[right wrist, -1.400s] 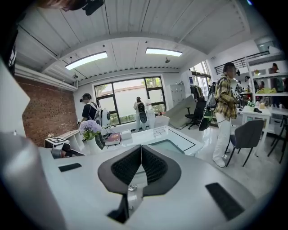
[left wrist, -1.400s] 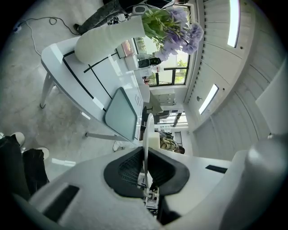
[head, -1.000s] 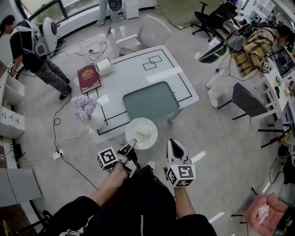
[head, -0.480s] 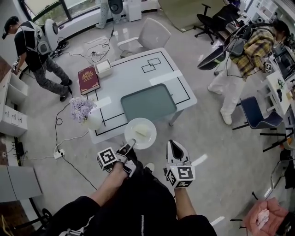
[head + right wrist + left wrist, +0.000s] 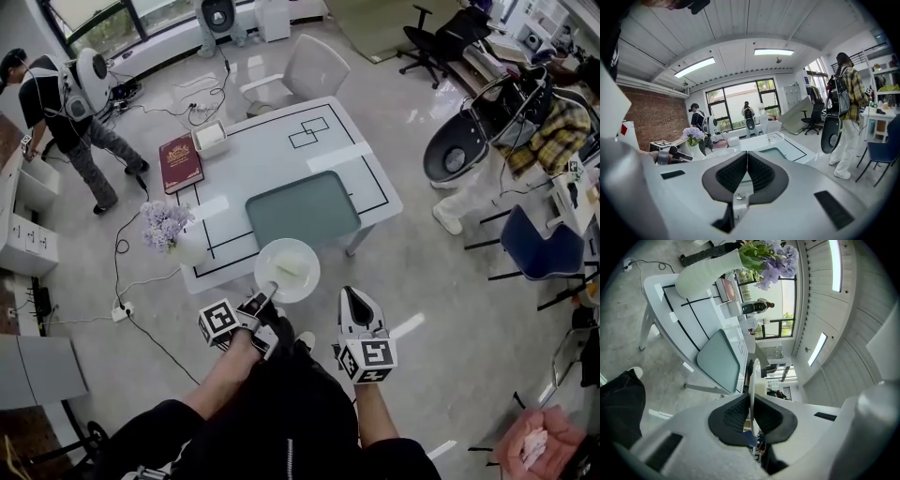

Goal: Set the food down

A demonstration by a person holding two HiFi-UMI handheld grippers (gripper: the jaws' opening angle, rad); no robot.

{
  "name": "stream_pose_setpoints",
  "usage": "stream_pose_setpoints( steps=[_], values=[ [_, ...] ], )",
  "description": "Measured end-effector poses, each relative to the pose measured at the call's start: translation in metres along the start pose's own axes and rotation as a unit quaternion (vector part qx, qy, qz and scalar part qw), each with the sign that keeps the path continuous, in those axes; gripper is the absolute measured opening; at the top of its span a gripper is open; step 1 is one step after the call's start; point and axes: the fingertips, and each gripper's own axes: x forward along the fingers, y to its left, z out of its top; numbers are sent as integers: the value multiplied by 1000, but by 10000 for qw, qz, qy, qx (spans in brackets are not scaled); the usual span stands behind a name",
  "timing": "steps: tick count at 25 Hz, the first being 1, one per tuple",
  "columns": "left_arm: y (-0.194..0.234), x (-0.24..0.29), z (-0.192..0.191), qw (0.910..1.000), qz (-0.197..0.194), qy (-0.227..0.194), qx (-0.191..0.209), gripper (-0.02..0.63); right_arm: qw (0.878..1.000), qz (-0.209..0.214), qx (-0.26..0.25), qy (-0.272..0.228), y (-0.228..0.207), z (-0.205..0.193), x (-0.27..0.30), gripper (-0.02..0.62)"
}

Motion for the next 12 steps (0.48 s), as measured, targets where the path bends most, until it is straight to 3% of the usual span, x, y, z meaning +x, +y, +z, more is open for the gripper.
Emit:
stream_pose_setpoints(
  steps=[12],
  values=[
    [-1,41,36,9999,56,9,-94,21,9999,-12,-24,107,-17,17,51,11]
  ],
)
